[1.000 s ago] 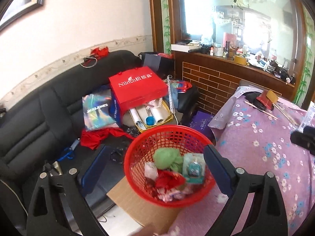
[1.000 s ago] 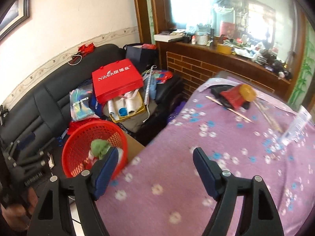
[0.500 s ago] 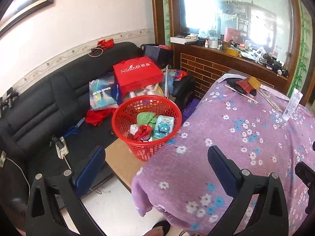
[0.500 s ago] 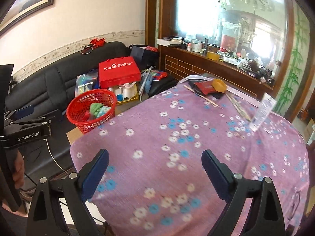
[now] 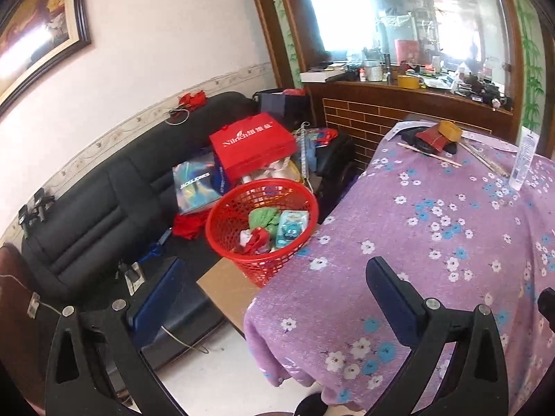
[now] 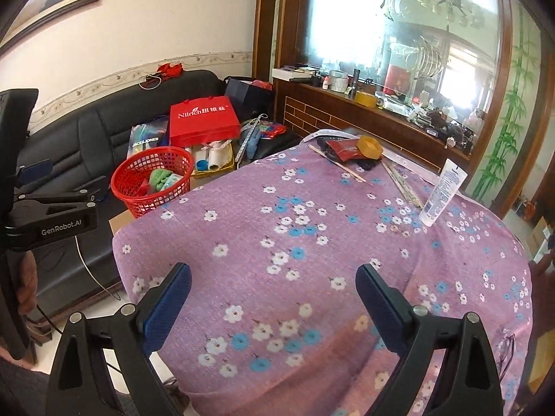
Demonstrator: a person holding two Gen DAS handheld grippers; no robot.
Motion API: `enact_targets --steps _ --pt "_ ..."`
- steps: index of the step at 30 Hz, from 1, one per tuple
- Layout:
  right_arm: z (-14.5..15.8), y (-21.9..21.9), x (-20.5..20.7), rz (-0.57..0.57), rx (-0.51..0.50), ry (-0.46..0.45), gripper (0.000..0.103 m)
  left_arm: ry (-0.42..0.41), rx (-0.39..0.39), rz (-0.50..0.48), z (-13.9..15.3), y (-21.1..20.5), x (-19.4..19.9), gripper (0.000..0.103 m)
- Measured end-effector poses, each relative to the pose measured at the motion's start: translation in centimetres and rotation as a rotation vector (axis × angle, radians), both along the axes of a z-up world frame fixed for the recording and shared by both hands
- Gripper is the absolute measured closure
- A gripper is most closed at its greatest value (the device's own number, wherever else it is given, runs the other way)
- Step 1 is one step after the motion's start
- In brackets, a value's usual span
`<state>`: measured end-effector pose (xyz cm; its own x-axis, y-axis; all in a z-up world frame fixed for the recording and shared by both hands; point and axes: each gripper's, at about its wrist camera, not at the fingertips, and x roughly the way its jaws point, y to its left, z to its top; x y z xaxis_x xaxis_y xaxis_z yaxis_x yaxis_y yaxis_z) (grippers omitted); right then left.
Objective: Collect trash
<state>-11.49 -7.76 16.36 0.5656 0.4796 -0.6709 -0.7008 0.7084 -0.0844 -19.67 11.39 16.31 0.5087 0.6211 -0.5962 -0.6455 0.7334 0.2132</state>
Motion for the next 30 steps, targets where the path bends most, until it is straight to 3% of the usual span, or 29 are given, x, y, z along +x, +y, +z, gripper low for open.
enact_targets --steps 30 --pt "-0.9 4.0 -0.2 0.036 -0.055 0.022 0.005 0.039 -0.058 -0.002 -1.5 2.9 -0.1 0.000"
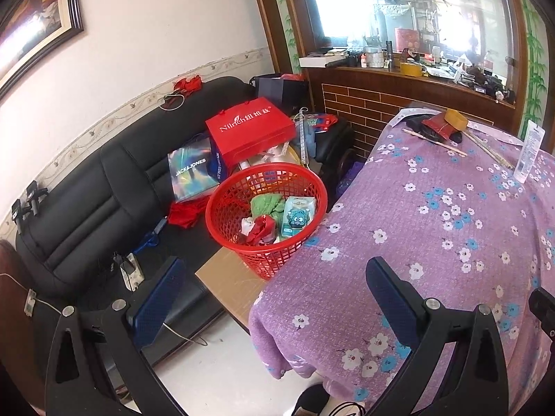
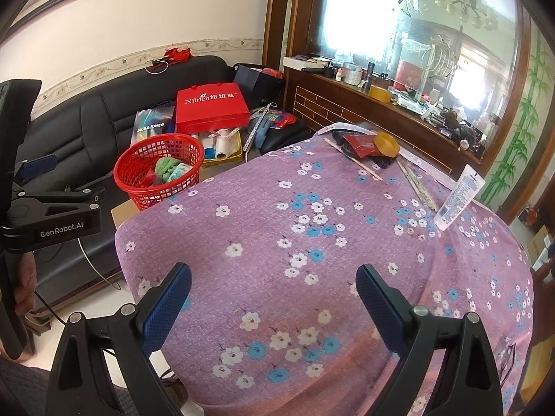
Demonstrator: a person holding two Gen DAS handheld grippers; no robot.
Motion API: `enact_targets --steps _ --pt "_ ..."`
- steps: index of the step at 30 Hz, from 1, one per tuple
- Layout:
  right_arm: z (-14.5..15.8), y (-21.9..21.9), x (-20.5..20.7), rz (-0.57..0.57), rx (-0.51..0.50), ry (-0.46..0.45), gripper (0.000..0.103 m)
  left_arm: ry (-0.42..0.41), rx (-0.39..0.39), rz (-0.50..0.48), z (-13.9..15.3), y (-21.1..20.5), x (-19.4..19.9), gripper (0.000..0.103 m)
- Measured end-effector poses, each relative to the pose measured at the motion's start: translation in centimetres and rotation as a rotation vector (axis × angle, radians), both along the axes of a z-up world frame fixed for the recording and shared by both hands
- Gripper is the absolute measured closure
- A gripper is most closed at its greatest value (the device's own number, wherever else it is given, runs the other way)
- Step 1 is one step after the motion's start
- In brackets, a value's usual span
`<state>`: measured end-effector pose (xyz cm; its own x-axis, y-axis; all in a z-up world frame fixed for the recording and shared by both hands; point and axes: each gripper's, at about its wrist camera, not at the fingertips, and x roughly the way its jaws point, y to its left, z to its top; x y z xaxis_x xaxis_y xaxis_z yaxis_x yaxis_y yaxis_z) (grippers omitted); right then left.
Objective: Collect trash
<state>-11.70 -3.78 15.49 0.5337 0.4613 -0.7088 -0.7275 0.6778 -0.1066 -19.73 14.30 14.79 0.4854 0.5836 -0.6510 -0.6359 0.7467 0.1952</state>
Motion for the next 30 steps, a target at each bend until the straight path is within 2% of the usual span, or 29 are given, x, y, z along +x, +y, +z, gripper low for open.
enact_targets --steps 20,30 --pt "-0.4 0.1 -0.3 0.000 -0.018 0.003 0.005 0.002 -0.007 -0.004 -0.3 0.0 -0.2 0.000" --pt "-0.8 -1.0 0.1 -0.037 -0.029 0.005 0.005 0.012 -0.019 -0.064 -0.7 -0.8 1.2 0.000"
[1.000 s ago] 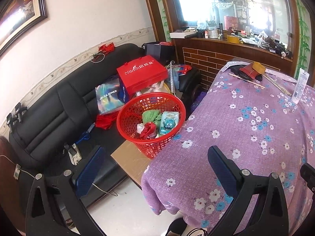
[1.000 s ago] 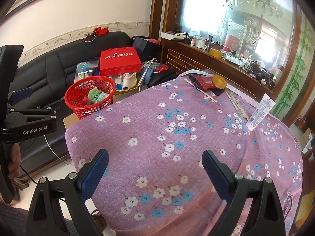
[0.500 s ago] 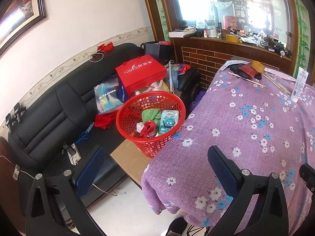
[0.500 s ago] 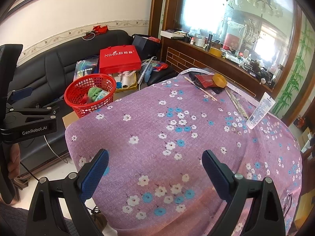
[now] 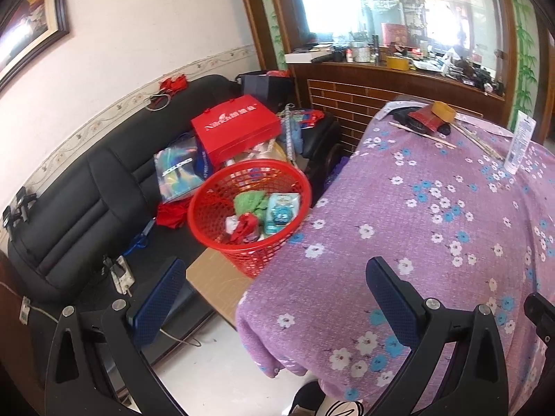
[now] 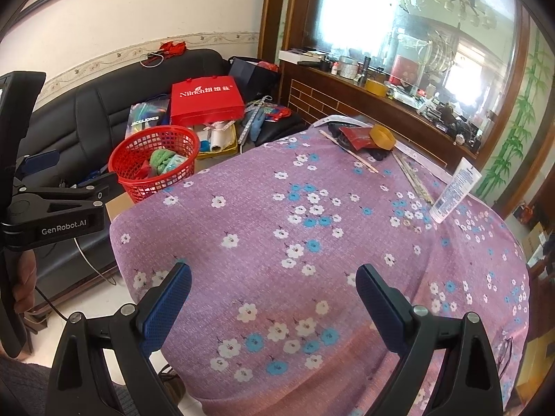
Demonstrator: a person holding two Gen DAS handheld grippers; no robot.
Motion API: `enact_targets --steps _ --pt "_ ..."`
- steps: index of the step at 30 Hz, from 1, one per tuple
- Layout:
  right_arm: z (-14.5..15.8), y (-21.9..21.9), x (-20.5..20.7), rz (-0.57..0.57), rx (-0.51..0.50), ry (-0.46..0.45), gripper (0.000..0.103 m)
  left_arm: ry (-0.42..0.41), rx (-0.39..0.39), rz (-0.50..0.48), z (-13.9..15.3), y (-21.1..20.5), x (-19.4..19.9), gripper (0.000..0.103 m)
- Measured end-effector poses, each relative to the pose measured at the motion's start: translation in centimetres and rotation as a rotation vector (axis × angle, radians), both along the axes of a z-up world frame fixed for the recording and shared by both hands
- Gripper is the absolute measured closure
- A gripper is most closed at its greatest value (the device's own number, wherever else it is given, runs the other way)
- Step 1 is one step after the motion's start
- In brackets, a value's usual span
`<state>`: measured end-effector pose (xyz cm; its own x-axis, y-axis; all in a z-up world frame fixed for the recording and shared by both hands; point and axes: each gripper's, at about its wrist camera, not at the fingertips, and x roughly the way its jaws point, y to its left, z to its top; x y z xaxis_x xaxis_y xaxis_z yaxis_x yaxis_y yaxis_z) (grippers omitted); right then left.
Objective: Collect trash
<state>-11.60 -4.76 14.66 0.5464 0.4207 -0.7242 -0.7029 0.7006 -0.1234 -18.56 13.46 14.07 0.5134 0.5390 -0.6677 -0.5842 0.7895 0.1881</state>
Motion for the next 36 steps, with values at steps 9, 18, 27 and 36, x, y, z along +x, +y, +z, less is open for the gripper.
enact_targets --steps 9,18,27,36 --pt "-1.1 -4.0 2.5 -0.164 0.025 0.086 0.005 0.038 -0.037 -0.224 -1.5 -3.6 4.8 0.000" --pt "-9.1 -17.3 9.3 -0.704 0.017 0.238 0.005 0.140 -0.238 -0.532 -7.3 -11.4 14.1 0.000" --pt "-13.4 -22.5 11.7 -0.918 0.081 0.282 0.003 0.179 -0.262 -0.701 -12.0 -17.7 18.9 0.000" --pt "-14.0 -21.0 12.7 -0.874 0.034 0.220 0.000 0.196 -0.260 -0.724 -14.1 -18.1 20.3 0.000"
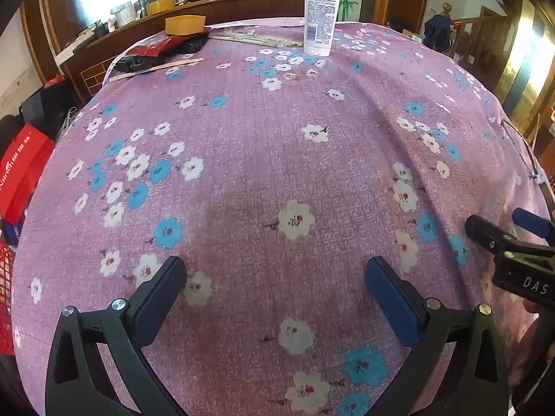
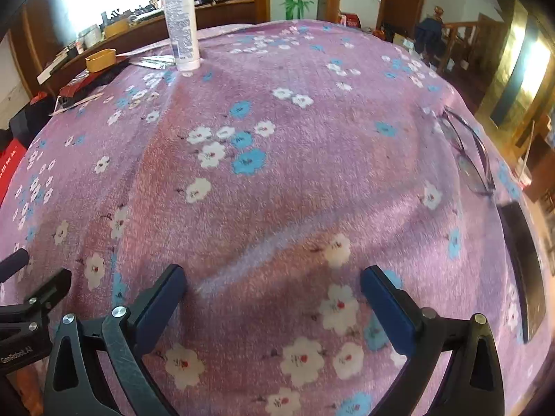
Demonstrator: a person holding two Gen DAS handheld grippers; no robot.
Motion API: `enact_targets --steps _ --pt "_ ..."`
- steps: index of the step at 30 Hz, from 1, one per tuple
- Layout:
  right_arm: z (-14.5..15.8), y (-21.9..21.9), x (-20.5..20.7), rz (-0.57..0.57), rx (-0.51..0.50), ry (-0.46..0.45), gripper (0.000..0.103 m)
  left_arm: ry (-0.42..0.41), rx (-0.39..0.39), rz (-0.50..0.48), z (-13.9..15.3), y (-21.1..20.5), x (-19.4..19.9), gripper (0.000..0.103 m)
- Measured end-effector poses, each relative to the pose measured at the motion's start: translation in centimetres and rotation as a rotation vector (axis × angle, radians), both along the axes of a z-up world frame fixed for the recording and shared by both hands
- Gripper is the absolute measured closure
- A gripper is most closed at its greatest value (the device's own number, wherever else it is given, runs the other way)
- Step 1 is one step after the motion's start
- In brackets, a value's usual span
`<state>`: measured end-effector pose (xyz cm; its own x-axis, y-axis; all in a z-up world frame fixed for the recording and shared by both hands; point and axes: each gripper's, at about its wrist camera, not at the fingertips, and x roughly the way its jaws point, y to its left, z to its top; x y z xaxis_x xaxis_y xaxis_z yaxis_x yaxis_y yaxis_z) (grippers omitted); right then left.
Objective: Collect trash
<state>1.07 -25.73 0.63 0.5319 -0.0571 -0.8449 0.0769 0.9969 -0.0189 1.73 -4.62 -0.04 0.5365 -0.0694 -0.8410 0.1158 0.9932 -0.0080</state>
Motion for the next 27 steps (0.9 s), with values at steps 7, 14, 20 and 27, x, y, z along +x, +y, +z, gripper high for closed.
enact_targets --steps 7,14,20,27 --pt "-0.02 -0.01 0.29 -0.006 0.000 0.002 0.000 0.001 -0.005 -0.001 -0.15 0.08 0.25 0.000" --pt "-0.01 0.01 0.29 -0.006 0.000 0.002 0.000 0.001 -0.005 -0.001 -0.16 0.09 0.26 0.000" --pt "-0.01 0.00 0.27 -0.006 0.000 0.002 0.000 0.001 -0.005 -0.001 -0.18 0.08 0.26 0.000" --pt "-0.01 0.01 0.26 -0.006 0.000 0.002 0.000 0.002 -0.004 -0.001 -0.22 0.07 0.32 0.000"
